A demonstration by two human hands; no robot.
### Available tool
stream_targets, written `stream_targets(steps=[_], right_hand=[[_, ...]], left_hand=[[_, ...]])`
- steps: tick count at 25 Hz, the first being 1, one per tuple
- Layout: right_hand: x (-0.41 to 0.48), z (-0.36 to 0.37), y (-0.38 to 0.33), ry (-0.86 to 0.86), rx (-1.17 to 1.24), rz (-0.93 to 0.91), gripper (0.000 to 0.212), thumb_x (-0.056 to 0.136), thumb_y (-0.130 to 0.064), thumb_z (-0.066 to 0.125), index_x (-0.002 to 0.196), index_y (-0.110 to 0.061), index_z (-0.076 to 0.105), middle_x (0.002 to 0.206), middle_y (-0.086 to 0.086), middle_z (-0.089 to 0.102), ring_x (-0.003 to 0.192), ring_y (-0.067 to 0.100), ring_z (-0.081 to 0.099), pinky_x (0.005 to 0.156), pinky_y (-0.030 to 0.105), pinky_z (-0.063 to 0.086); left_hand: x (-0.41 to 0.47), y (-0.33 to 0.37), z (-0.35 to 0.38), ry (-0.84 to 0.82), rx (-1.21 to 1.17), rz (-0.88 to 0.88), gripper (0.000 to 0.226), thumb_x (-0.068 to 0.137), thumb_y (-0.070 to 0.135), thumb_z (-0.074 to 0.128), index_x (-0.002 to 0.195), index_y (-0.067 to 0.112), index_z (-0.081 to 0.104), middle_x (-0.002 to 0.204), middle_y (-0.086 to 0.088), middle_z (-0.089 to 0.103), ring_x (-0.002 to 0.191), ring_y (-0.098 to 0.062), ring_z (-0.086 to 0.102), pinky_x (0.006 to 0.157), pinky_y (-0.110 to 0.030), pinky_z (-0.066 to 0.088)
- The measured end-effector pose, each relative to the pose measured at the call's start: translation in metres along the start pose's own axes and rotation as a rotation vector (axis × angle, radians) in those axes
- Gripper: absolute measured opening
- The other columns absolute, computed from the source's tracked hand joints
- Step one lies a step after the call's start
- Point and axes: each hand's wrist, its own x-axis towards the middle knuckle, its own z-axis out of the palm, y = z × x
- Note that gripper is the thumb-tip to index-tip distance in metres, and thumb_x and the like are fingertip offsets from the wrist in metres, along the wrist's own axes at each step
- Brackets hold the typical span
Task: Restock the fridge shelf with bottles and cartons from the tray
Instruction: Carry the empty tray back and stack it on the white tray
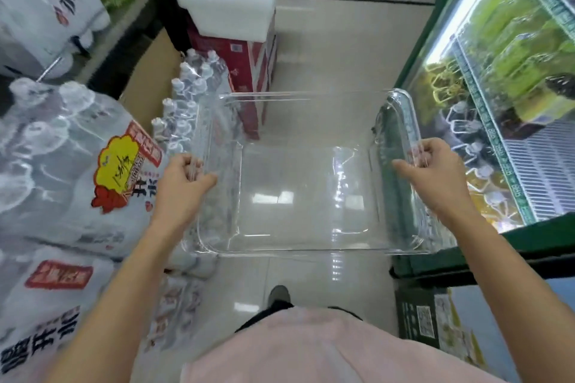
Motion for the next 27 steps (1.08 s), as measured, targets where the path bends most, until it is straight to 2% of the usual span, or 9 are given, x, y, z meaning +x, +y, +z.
stream_targets(steps=[3,6,8,12,15,20,21,24,27], right_hand=[[0.078,0.016,-0.024,0.006,0.001,0.006,0.022,0.078,-0.017,0.071,0.089,-0.012,0.053,0.068,-0.007,0.048,0.061,0.011,0.045,0.062,0.029,0.04],[0.16,0.032,-0.042,0.006,-0.021,-0.018,0.021,0.078,-0.018,0.072,0.089,-0.012,0.055,0.068,-0.007,0.05,0.059,0.009,0.045,0.058,0.027,0.039],[0.223,0.043,-0.054,-0.014,-0.038,-0.043,0.023,0.078,-0.019,0.073,0.091,-0.01,0.056,0.07,-0.001,0.053,0.06,0.014,0.048,0.057,0.027,0.041],[0.351,0.067,-0.081,-0.058,-0.041,-0.128,0.025,0.078,-0.023,0.072,0.093,-0.009,0.057,0.075,0.009,0.059,0.062,0.019,0.052,0.066,0.037,0.048],[0.449,0.087,-0.117,-0.088,-0.031,-0.18,0.022,0.078,-0.021,0.073,0.089,-0.013,0.056,0.063,-0.003,0.051,0.054,0.011,0.046,0.055,0.028,0.041],[0.582,0.129,-0.174,-0.164,0.0,-0.252,0.021,0.075,-0.018,0.074,0.082,-0.021,0.054,0.057,-0.008,0.047,0.041,-0.004,0.044,0.045,0.012,0.037],[0.608,0.141,-0.186,-0.18,0.007,-0.263,0.022,0.074,-0.018,0.074,0.079,-0.023,0.053,0.056,-0.007,0.046,0.04,-0.004,0.043,0.043,0.011,0.036],[0.68,0.181,-0.222,-0.256,0.049,-0.286,0.026,0.074,-0.015,0.074,0.073,-0.026,0.051,0.05,-0.01,0.044,0.036,-0.001,0.039,0.045,0.021,0.037],[0.742,0.218,-0.265,-0.312,0.08,-0.333,0.027,0.075,-0.011,0.074,0.073,-0.025,0.051,0.052,-0.007,0.044,0.034,0.0,0.037,0.038,0.014,0.034]], left_hand=[[0.078,0.035,0.015,-0.016,0.029,-0.001,0.024,0.08,0.012,0.066,0.079,0.027,0.048,0.065,0.004,0.043,0.054,-0.012,0.039,0.048,-0.025,0.034],[0.149,0.061,0.037,-0.013,0.023,-0.021,0.024,0.081,0.014,0.065,0.079,0.031,0.048,0.068,0.004,0.046,0.057,-0.012,0.042,0.05,-0.026,0.036],[0.2,0.076,0.054,0.008,0.018,-0.034,0.022,0.082,0.016,0.065,0.081,0.031,0.048,0.069,0.005,0.046,0.057,-0.012,0.043,0.049,-0.027,0.038],[0.298,0.106,0.088,0.082,0.005,-0.043,0.02,0.083,0.015,0.063,0.085,0.029,0.049,0.068,0.004,0.046,0.053,-0.012,0.042,0.04,-0.021,0.038],[0.372,0.132,0.106,0.144,-0.035,-0.064,0.022,0.083,0.014,0.064,0.082,0.029,0.048,0.068,0.002,0.044,0.057,-0.016,0.041,0.049,-0.03,0.037],[0.472,0.156,0.113,0.242,-0.117,-0.113,0.023,0.08,0.018,0.068,0.081,0.032,0.049,0.066,0.004,0.05,0.056,-0.015,0.048,0.048,-0.029,0.036],[0.492,0.16,0.112,0.257,-0.142,-0.12,0.024,0.079,0.017,0.068,0.079,0.032,0.049,0.065,0.004,0.05,0.053,-0.014,0.048,0.046,-0.028,0.035],[0.554,0.167,0.107,0.303,-0.21,-0.124,0.026,0.076,0.018,0.069,0.076,0.033,0.049,0.064,0.001,0.049,0.046,-0.012,0.041,0.044,-0.028,0.031],[0.611,0.178,0.099,0.372,-0.227,-0.137,0.024,0.07,0.025,0.069,0.07,0.036,0.048,0.059,0.006,0.047,0.044,-0.01,0.04,0.047,-0.029,0.033]])
